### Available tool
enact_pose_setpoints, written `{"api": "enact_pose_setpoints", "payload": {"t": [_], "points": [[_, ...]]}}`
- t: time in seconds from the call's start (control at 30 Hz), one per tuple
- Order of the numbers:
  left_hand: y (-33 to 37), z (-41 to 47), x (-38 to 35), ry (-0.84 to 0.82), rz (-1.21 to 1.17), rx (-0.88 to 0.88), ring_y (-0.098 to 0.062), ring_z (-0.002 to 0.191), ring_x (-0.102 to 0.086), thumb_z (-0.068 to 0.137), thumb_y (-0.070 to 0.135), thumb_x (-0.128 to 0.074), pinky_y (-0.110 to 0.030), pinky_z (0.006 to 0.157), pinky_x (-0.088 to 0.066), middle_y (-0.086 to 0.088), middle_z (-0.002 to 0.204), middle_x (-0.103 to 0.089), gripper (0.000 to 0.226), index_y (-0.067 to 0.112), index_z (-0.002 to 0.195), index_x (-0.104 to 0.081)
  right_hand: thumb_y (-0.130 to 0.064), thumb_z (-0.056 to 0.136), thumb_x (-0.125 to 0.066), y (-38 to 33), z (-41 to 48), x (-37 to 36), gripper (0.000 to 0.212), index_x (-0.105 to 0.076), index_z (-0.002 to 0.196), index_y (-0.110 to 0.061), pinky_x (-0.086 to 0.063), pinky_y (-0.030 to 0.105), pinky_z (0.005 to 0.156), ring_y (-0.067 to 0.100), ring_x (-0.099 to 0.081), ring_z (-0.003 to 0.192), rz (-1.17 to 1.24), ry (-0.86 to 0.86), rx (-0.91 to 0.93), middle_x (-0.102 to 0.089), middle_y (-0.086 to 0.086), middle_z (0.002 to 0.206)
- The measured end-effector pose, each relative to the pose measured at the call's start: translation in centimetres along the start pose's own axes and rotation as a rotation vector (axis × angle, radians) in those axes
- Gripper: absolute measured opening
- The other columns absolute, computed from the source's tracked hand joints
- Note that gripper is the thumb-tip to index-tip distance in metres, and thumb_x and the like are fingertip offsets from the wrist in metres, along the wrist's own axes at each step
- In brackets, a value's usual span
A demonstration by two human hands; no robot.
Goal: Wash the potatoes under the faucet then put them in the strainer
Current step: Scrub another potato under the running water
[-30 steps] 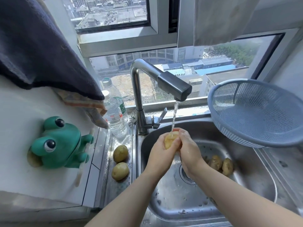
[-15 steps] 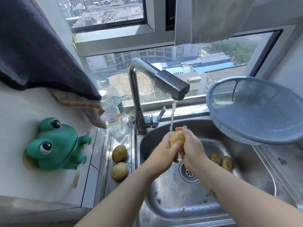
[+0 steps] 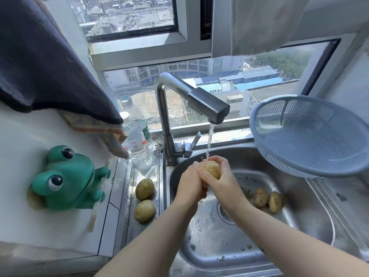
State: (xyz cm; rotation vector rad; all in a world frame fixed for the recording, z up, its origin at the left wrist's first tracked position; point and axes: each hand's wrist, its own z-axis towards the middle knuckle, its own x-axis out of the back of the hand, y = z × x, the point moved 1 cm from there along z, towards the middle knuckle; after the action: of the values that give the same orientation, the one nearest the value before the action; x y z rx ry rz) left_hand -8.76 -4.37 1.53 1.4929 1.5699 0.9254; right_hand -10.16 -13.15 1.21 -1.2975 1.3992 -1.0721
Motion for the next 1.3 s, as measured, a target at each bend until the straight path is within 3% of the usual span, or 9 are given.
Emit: {"api": "enact_pose_setpoints", "payload": {"t": [0.1,0.23,0.43,0.57,0.73,0.83,0.93,1.17,1.3], "points": [[0.2,-1.0,-0.5,-0.159,-0.045,-0.079,-0.011,0.052,-0.040,0.084,0.038,-0.049,-0.025,0.048,-0.033,-0.003,0.068,-0.051,0.024,0.021,0.079,-0.065,-0.028,0.077,-0.075,-0.1,0.8,0.4,0.026,-0.057,0.095,-0.023,-0.055,0.033,0.063,0.019,-0.066,0.082,-0.002,0.123,0.016,-0.066,0.004,0.094],[-0.8,-1.3,-0.6,-0.234,0.104,-0.202,-0.008,0.060,-0.044,0.105,0.034,-0.030,-0.023,0.058,-0.040,-0.001,0.080,-0.053,0.028,0.024,0.115,-0.054,-0.027,0.089,-0.060,-0.3,1.9,-0.2,0.015,-0.062,0.081,-0.015,-0.039,0.020,0.039,0.017,-0.055,0.055,0.247,0.317,-0.130,-0.062,0.005,0.069],[-1.8,-1.0,0.7,-0.227,0.198,-0.254,0.004,0.066,-0.057,0.097,0.024,-0.053,-0.013,0.061,-0.045,0.007,0.096,-0.059,0.042,0.027,0.136,-0.038,-0.027,0.097,-0.043,-1.2,1.9,-0.9,0.036,-0.069,0.077,-0.012,-0.054,0.038,0.067,0.023,-0.064,0.072,0.434,0.300,-0.337,-0.067,0.010,0.081],[-1.5,-0.5,0.9,-0.057,0.064,-0.204,0.001,0.048,-0.047,0.085,0.048,-0.060,-0.014,0.047,-0.037,0.009,0.071,-0.054,0.042,0.017,0.113,-0.054,-0.025,0.100,-0.037,-1.2,1.6,-1.8,0.032,-0.066,0.092,-0.014,-0.053,0.034,0.067,0.018,-0.063,0.080,0.323,0.154,-0.211,-0.067,0.006,0.087],[-1.3,0.6,1.5,0.130,-0.235,0.135,-0.016,0.052,-0.048,0.092,0.034,-0.049,-0.025,0.049,-0.036,-0.004,0.058,-0.053,0.029,0.014,0.077,-0.062,-0.025,0.096,-0.050,0.2,0.1,-1.3,0.023,-0.051,0.119,-0.029,-0.041,0.015,0.092,-0.004,-0.052,0.103,-0.349,-0.092,0.246,-0.052,-0.013,0.114],[-0.6,0.1,1.6,-0.048,-0.180,0.334,-0.009,0.036,-0.029,0.088,0.017,-0.040,-0.014,0.038,-0.021,0.002,0.045,-0.033,0.028,0.019,0.061,-0.048,-0.022,0.084,-0.067,-0.3,1.0,0.0,0.015,-0.065,0.097,-0.029,-0.039,0.006,0.086,-0.007,-0.055,0.099,-0.468,-0.137,0.355,-0.060,-0.017,0.108],[-0.2,-0.4,1.1,-0.110,-0.196,0.401,-0.006,0.035,-0.022,0.095,0.025,-0.041,-0.012,0.038,-0.015,0.005,0.044,-0.032,0.035,0.021,0.061,-0.048,-0.020,0.078,-0.071,-1.1,2.1,0.3,0.006,-0.070,0.072,-0.021,-0.049,0.019,0.073,0.005,-0.064,0.075,-0.487,-0.109,0.343,-0.071,-0.003,0.078],[-0.6,0.0,0.5,0.044,0.037,0.072,-0.010,0.038,-0.036,0.100,0.029,-0.020,-0.018,0.039,-0.026,-0.003,0.045,-0.055,0.039,0.008,0.094,-0.053,-0.025,0.095,-0.047,-1.1,3.2,-0.6,0.042,-0.064,0.058,-0.012,-0.040,0.021,0.041,0.020,-0.056,0.057,-0.018,0.148,-0.070,-0.061,0.001,0.057],[-1.3,-0.8,0.8,0.026,0.205,-0.159,-0.007,0.066,-0.050,0.102,0.045,-0.021,-0.023,0.063,-0.044,-0.002,0.086,-0.057,0.046,0.013,0.119,-0.049,-0.027,0.096,-0.043,-0.9,3.8,-0.4,0.037,-0.068,0.075,-0.010,-0.054,0.038,0.066,0.028,-0.062,0.077,0.285,0.264,-0.382,-0.068,0.015,0.084]]}}
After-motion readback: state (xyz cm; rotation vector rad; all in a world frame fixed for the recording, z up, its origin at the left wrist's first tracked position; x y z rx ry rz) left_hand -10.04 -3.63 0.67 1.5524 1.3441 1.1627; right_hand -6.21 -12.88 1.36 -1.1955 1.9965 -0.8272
